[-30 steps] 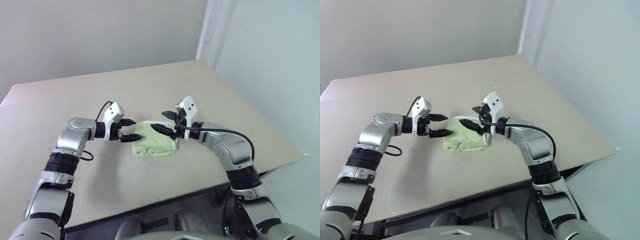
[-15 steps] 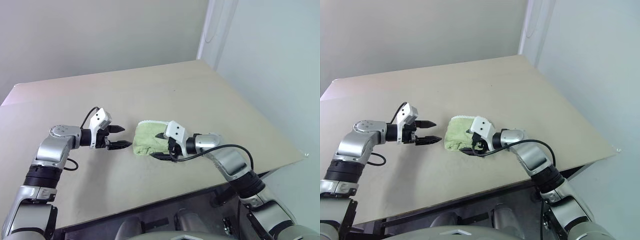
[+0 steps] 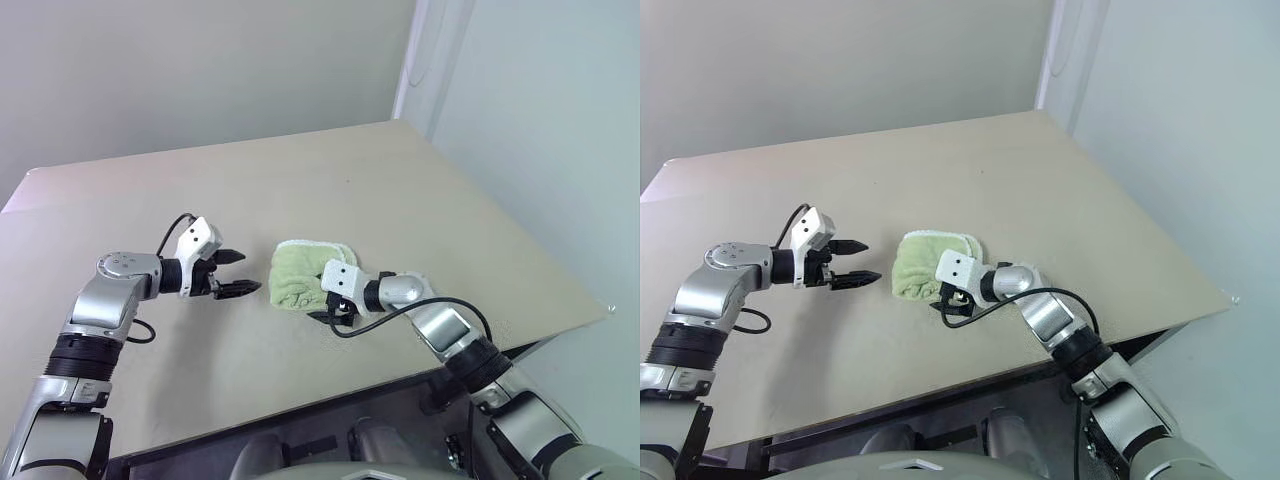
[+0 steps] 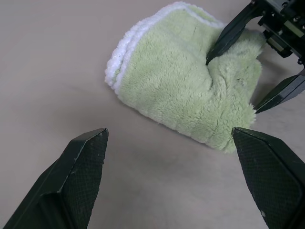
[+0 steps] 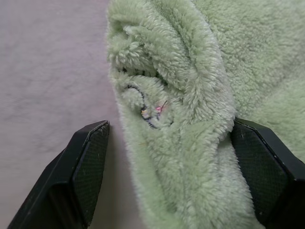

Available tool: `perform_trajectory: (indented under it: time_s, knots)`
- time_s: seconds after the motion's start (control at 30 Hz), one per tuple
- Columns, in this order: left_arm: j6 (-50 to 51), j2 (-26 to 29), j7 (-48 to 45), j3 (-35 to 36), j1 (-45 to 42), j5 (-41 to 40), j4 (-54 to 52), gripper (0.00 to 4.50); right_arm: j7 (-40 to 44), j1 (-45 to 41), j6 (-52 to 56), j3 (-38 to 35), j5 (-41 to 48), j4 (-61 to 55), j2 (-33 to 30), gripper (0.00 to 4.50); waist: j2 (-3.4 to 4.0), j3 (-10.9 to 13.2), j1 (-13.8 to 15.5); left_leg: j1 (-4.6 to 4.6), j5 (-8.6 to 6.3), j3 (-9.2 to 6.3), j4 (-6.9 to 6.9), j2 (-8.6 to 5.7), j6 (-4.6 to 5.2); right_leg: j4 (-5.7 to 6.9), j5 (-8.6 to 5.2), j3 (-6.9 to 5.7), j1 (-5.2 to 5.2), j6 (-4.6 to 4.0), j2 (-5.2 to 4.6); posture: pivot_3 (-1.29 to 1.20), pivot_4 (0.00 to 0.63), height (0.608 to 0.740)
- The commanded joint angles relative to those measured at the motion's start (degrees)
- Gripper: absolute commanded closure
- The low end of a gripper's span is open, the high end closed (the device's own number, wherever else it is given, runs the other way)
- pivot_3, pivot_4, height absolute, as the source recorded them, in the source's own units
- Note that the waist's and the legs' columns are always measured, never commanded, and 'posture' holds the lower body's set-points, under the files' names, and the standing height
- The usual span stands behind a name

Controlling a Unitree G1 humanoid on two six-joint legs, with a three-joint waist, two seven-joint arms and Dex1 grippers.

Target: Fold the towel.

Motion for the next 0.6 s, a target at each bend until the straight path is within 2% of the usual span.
perform_trajectory:
  time_s: [0.03,0.1,0.23,0.37,0.5,0.6]
  knots:
    - [-1.17,0.68,0.04,0.7,-1.93,0.26,0.2,0.08,-1.72,-0.84,-2.92,0.78,-4.35,1.67,-0.59,1.12,0.0,0.0,0.0,0.07,0.0,0.0,0.0,0.0,0.0,0.0,0.0,0.0,0.06,0.0,0.0,0.0,0.0,0.74]
    - [-1.28,0.67,-0.02,0.66,-2.12,0.44,0.41,0.08,-1.49,-0.66,-3.81,0.86,-4.95,1.46,-0.6,1.74,0.0,0.0,0.01,0.19,0.0,0.0,0.0,0.0,0.0,0.0,-0.01,0.0,0.18,-0.01,0.0,0.0,0.0,0.74]
    - [-1.69,0.63,0.14,0.68,-2.24,0.8,1.1,0.08,-0.84,-0.38,-4.3,0.25,-4.91,0.16,0.12,3.27,0.0,0.0,-0.02,0.26,0.0,0.02,0.0,0.0,0.0,0.0,-0.01,0.03,0.25,-0.02,0.0,0.0,0.0,0.74]
    - [-2.3,0.33,0.45,0.39,-2.26,1.33,1.73,0.08,-0.42,-0.69,-3.3,-1.79,-2.98,-1.44,1.05,4.49,0.0,0.0,-0.01,0.26,0.0,0.02,-0.04,0.0,0.0,0.0,-0.01,0.03,0.23,-0.01,0.0,0.0,0.0,0.74]
    - [-2.46,-0.08,0.62,0.32,-2.69,1.59,2.54,0.08,0.38,-1.38,-0.22,-6.12,1.69,-3.97,2.62,4.49,0.0,0.01,-0.03,0.24,0.0,0.02,-0.04,0.0,0.0,0.0,-0.01,0.03,0.22,-0.01,0.0,0.0,0.0,0.74]
    - [-3.28,-0.4,1.03,-0.26,-2.79,2.34,3.01,0.08,0.69,-3.32,6.78,-16.02,12.11,-10.39,4.41,4.49,0.02,0.05,0.01,0.19,0.0,0.01,-0.05,0.0,0.0,0.01,-0.01,0.03,0.17,-0.01,0.0,0.0,0.0,0.74]
